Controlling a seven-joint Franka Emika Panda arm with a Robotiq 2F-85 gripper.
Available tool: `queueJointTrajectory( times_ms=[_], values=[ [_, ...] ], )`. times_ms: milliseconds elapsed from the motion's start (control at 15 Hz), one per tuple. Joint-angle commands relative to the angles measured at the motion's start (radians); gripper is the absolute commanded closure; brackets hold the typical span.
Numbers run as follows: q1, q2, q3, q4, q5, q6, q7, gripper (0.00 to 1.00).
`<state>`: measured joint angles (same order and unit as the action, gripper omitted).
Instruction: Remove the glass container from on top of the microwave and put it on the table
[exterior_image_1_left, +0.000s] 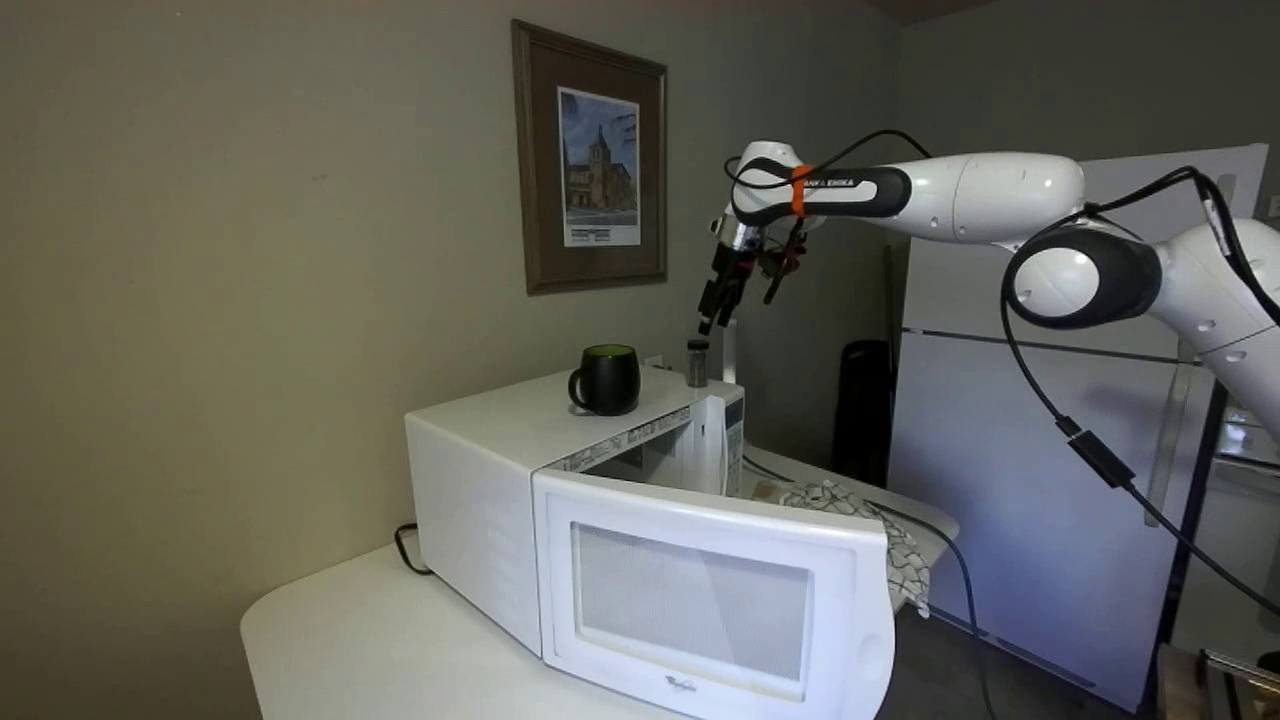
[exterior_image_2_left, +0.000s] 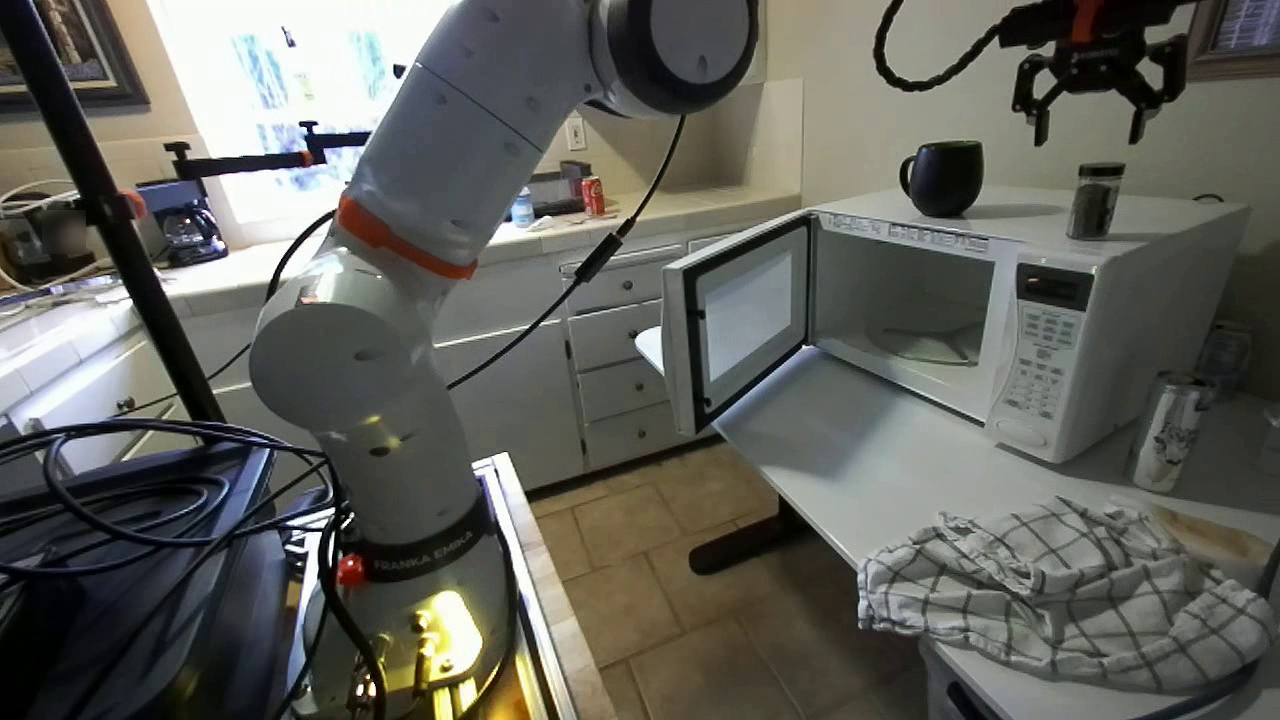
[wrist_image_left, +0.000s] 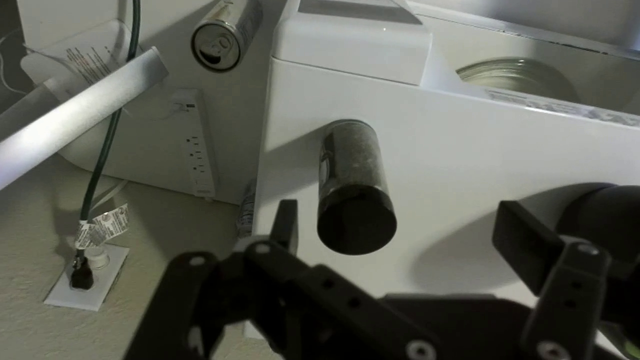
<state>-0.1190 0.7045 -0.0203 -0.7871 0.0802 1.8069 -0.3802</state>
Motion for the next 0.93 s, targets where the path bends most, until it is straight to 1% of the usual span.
queueJointTrajectory(
  times_ms=[0, 600, 667, 800, 867],
  values=[
    [-0.004, 0.1, 0.01, 0.144, 0.0, -0.055, -0.018, 0.0],
    [-0.011, 0.181, 0.016, 0.221, 0.014, -0.04, -0.008, 0.0],
    [-0.012, 0.187, 0.018, 0.227, 0.019, -0.039, -0.005, 0.08],
    [-0.012, 0.2, 0.017, 0.238, 0.025, -0.034, 0.004, 0.35],
    [-0.013, 0.205, 0.018, 0.243, 0.028, -0.034, 0.007, 0.42]
  ],
)
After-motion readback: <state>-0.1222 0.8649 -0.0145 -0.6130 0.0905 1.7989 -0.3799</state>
